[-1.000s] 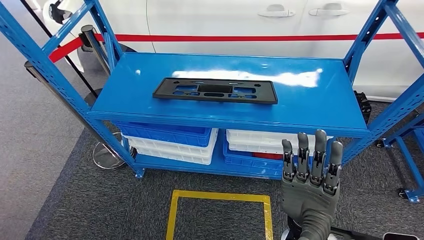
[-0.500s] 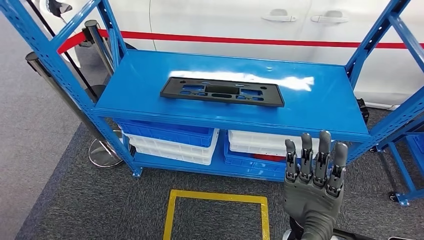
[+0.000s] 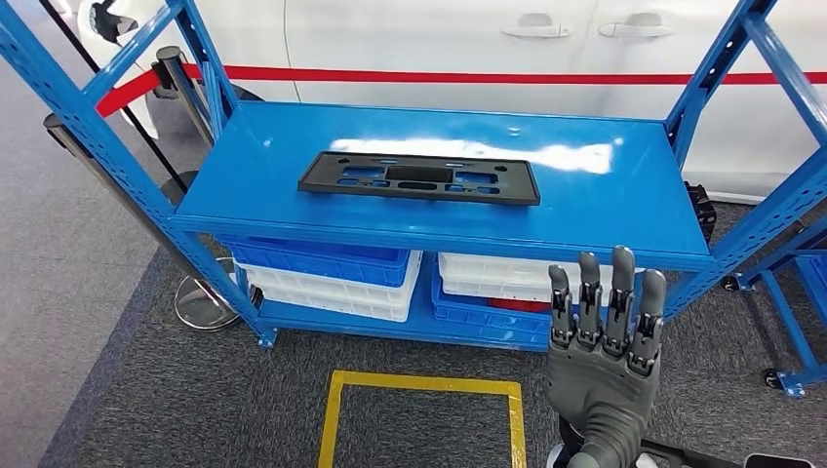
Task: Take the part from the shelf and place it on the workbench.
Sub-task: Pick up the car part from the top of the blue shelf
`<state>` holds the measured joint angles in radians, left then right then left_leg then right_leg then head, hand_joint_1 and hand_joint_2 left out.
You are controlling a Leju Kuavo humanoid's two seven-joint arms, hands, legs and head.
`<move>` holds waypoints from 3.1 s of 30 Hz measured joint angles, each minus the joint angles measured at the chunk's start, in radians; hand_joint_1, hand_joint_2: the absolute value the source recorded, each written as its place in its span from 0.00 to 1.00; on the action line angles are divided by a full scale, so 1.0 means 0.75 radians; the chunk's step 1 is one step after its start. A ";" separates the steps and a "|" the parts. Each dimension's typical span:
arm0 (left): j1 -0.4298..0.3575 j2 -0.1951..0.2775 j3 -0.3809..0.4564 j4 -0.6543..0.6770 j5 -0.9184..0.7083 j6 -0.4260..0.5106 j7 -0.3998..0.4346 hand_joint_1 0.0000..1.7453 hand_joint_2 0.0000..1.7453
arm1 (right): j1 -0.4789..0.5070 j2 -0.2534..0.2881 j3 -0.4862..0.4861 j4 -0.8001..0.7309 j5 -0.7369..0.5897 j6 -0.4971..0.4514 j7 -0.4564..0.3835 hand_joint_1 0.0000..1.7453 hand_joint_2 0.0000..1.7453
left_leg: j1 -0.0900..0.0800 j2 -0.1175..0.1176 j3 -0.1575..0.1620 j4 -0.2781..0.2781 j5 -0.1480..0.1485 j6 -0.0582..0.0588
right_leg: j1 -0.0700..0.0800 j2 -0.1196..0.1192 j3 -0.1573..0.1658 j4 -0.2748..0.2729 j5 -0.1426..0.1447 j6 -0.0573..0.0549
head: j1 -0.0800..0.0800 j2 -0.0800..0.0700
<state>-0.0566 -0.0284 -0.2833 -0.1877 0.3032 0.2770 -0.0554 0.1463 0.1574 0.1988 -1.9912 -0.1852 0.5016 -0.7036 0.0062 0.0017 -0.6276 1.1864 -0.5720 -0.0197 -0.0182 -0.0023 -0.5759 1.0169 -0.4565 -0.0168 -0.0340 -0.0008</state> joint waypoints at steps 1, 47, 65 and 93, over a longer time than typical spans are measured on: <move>0.001 -0.001 0.000 0.000 0.001 0.002 -0.001 0.00 0.00 | 0.000 0.000 0.002 0.003 0.003 0.000 0.000 0.00 1.00 | 0.003 0.000 -0.042 0.088 -0.034 -0.005 | 0.000 0.000 -0.003 0.001 0.000 -0.001 | 0.000 0.000; 0.017 0.001 0.001 0.007 0.016 0.029 -0.048 0.00 0.00 | 0.032 -0.022 0.053 0.022 0.020 -0.019 -0.001 0.00 0.00 | 0.006 -0.009 0.122 -0.244 0.125 0.075 | 0.004 0.005 -0.088 0.345 -0.220 0.066 | -0.003 0.000; 0.011 -0.002 0.001 0.010 0.025 0.020 -0.028 0.00 0.00 | 0.044 -0.027 0.054 0.022 0.020 -0.004 0.000 0.00 0.00 | 0.009 -0.010 0.012 0.054 -0.039 -0.011 | 0.016 0.012 0.038 0.002 -0.030 -0.017 | -0.011 0.000; 0.013 0.003 0.001 0.014 0.002 0.030 -0.028 0.00 0.00 | 0.045 -0.013 0.008 0.032 -0.105 0.158 0.000 0.00 0.00 | 0.005 -0.007 -0.055 0.110 -0.034 -0.004 | 0.008 0.002 0.017 -0.002 -0.017 -0.007 | -0.008 0.000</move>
<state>-0.0468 -0.0263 -0.2827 -0.1772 0.3044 0.2997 -0.0763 0.1798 0.1479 0.2045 -1.9669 -0.2641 0.6199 -0.7034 0.0102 -0.0032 -0.6687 1.2687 -0.5971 -0.0229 -0.0119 -0.0008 -0.5630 1.0151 -0.4694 -0.0217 -0.0403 -0.0008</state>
